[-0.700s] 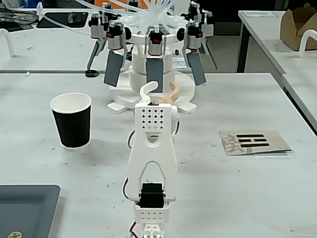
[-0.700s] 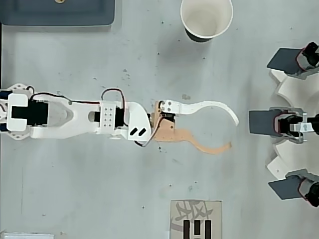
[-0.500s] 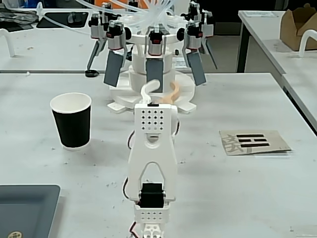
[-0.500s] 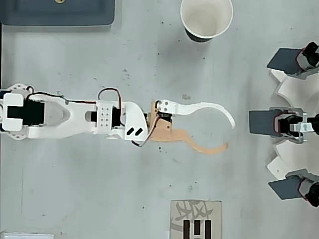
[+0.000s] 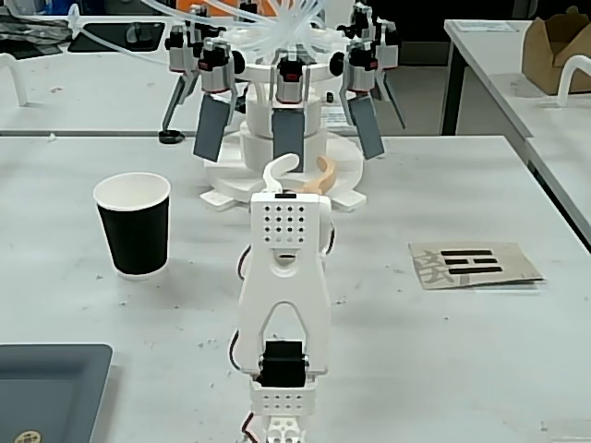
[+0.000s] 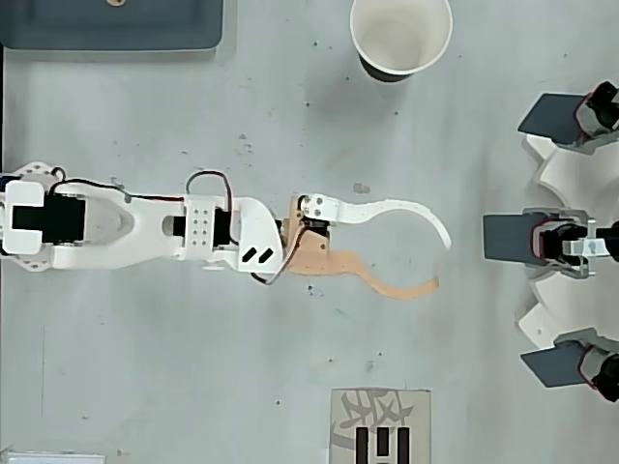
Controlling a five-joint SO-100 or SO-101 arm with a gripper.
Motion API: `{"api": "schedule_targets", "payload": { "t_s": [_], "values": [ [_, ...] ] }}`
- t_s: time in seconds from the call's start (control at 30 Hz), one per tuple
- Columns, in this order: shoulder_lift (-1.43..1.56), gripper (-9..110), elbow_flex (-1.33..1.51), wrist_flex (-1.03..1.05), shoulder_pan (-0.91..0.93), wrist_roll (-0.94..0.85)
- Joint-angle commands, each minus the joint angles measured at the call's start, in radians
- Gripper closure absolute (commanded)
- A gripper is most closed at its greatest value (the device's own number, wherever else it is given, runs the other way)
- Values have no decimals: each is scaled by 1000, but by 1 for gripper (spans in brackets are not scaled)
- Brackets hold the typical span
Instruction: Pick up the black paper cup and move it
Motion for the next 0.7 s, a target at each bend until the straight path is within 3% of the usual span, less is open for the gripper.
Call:
{"api": "schedule_targets", "payload": {
  "t_s": [0.0,0.67],
  "values": [
    [100,97,14,-26,2,6],
    [299,96,272,-74,3,9]
  ]
}}
